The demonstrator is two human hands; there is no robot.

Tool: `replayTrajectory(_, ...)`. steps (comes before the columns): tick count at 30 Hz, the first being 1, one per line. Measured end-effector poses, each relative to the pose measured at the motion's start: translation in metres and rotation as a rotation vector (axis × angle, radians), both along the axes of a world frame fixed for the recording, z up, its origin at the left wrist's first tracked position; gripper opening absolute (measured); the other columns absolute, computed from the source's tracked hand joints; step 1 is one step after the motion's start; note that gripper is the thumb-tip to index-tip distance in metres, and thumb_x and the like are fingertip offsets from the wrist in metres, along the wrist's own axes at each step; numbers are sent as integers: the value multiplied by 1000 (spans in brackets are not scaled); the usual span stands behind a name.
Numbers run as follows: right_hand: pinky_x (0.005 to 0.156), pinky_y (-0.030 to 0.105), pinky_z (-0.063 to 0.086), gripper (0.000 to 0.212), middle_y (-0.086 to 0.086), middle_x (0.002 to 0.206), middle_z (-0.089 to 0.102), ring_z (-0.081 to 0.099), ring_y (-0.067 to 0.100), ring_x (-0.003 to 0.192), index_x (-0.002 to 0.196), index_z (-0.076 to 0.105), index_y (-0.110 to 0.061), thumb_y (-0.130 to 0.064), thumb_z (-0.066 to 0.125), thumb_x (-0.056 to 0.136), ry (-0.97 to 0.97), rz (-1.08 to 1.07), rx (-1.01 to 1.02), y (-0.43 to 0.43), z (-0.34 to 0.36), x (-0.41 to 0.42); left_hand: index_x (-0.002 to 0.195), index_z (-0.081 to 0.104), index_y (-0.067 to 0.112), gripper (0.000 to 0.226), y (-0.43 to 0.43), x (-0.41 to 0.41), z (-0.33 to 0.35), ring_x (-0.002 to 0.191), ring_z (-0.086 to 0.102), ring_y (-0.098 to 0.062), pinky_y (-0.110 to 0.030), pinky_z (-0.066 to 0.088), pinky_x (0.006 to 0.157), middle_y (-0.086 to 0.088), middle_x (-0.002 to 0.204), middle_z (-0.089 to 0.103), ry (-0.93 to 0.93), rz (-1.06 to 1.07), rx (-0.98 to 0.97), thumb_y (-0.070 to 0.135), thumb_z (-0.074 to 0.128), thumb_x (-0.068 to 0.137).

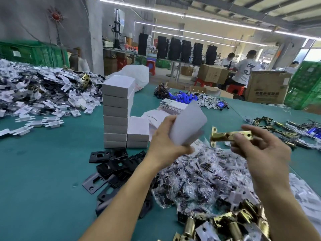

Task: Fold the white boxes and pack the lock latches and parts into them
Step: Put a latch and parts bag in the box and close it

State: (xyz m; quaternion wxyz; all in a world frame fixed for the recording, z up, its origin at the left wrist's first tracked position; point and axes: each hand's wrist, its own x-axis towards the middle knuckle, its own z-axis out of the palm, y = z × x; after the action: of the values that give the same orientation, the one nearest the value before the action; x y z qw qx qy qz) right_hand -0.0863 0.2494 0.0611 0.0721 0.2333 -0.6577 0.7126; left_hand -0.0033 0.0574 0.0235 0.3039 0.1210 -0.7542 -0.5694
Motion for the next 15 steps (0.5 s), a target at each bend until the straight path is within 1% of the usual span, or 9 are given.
replayTrajectory(2, 69, 25, 60, 34, 7, 87, 72, 73, 19, 74, 113, 67, -17, -24, 72, 79, 32, -55, -107, 5, 4, 5, 122, 44, 44, 80, 1, 0, -4, 107, 62, -20, -47, 60, 85, 15, 119, 53, -52, -158, 26, 22, 92, 62)
replayTrajectory(3, 69, 25, 60, 36, 5, 86, 72, 74, 19, 74, 113, 66, -16, -26, 72, 80, 52, -63, -132, 7, 7, 8, 126, 44, 42, 81, 2, 0, -6, 108, 61, -19, -42, 61, 84, 12, 121, 53, -76, -218, 17, 23, 92, 63)
replayTrajectory(6, 64, 24, 60, 39, 7, 88, 71, 73, 20, 72, 110, 66, -17, -33, 73, 76, 84, -21, -110, 8, 12, 12, 132, 43, 38, 83, 3, -1, -12, 106, 61, -12, -21, 57, 75, 7, 122, 54, -104, -335, 11, 15, 91, 68)
replayTrajectory(8, 59, 24, 59, 43, 9, 87, 71, 73, 21, 69, 112, 65, -13, -33, 73, 74, 106, 6, -69, 7, 13, 11, 130, 45, 39, 83, 2, -2, -13, 99, 62, -4, -15, 52, 73, 5, 121, 55, -120, -373, 26, 17, 92, 65)
replayTrajectory(10, 57, 24, 59, 43, 6, 84, 72, 72, 20, 66, 111, 65, -12, -32, 74, 74, 140, 8, -32, 5, 14, 10, 128, 46, 39, 83, 3, -3, -16, 95, 63, -1, -16, 52, 73, 3, 121, 57, -139, -401, 31, 22, 91, 61)
replayTrajectory(12, 55, 24, 58, 41, 4, 81, 73, 72, 18, 65, 110, 65, -13, -31, 75, 75, 188, -5, 4, 3, 14, 11, 127, 46, 40, 82, 5, -4, -19, 95, 64, -2, -20, 53, 74, 3, 120, 57, -165, -436, 33, 23, 92, 61)
replayTrajectory(15, 54, 25, 58, 40, 1, 78, 72, 72, 17, 63, 108, 67, -11, -30, 77, 75, 237, -31, 50, 2, 13, 10, 126, 47, 46, 81, 10, -6, -23, 101, 66, -11, -30, 58, 79, 3, 120, 59, -187, -466, 24, 23, 94, 63)
